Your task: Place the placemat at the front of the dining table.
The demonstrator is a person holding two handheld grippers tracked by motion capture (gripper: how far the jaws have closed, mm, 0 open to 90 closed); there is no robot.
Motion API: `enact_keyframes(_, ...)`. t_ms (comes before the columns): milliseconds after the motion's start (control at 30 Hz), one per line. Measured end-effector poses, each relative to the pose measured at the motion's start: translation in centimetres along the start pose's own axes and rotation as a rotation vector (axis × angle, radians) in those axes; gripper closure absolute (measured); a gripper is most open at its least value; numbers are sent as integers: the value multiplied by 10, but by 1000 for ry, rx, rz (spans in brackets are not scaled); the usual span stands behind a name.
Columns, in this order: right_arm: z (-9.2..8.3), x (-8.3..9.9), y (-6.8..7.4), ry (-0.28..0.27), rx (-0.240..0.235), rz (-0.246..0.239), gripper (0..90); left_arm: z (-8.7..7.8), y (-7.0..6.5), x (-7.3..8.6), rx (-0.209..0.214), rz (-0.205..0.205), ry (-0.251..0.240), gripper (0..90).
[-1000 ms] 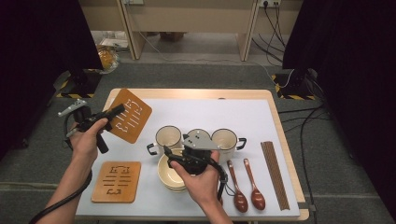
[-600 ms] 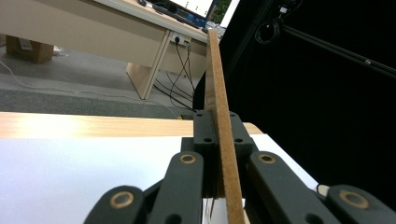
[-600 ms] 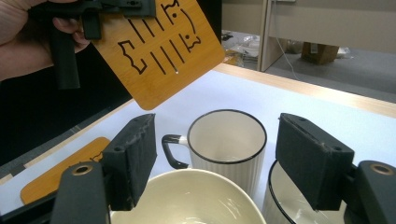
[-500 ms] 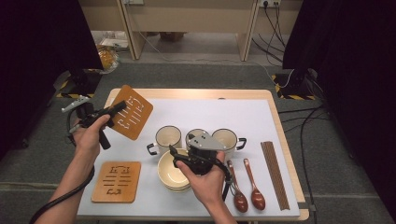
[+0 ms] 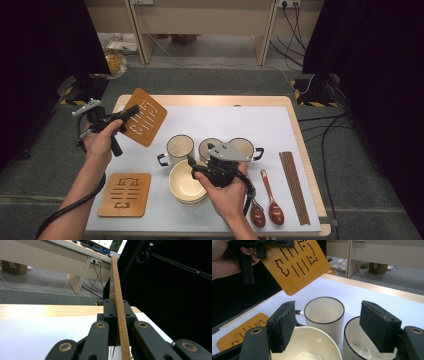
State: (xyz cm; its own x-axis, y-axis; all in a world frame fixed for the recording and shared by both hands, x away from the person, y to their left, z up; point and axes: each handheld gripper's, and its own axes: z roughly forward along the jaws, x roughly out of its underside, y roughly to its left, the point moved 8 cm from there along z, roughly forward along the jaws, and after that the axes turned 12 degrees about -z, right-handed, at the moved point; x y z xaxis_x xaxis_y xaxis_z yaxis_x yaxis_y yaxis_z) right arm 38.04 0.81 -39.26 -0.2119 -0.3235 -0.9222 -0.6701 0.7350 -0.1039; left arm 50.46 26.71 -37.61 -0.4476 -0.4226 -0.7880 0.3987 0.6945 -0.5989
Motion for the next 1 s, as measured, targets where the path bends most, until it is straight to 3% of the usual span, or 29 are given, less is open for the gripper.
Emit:
enact_keyframes(667, -12, 11, -17, 17, 31, 12, 291, 18, -2, -2, -9, 12, 18, 861)
enact_keyframes(1000, -16, 16, -26, 23, 50, 17, 291, 28, -9, -4, 8, 1, 22, 862)
